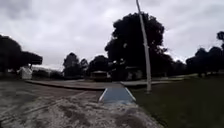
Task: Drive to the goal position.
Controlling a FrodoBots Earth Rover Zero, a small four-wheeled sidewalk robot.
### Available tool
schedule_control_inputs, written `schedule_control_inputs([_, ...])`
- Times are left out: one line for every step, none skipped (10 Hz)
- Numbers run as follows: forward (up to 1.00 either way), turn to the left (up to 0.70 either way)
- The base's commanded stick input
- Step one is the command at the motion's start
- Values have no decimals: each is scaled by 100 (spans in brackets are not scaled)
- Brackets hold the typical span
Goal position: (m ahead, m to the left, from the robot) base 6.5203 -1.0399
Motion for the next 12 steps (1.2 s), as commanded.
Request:
schedule_control_inputs([50,0])
schedule_control_inputs([50,0])
schedule_control_inputs([50,0])
schedule_control_inputs([50,0])
schedule_control_inputs([50,0])
schedule_control_inputs([50,0])
schedule_control_inputs([50,0])
schedule_control_inputs([50,0])
schedule_control_inputs([50,0])
schedule_control_inputs([50,0])
schedule_control_inputs([50,0])
schedule_control_inputs([50,0])
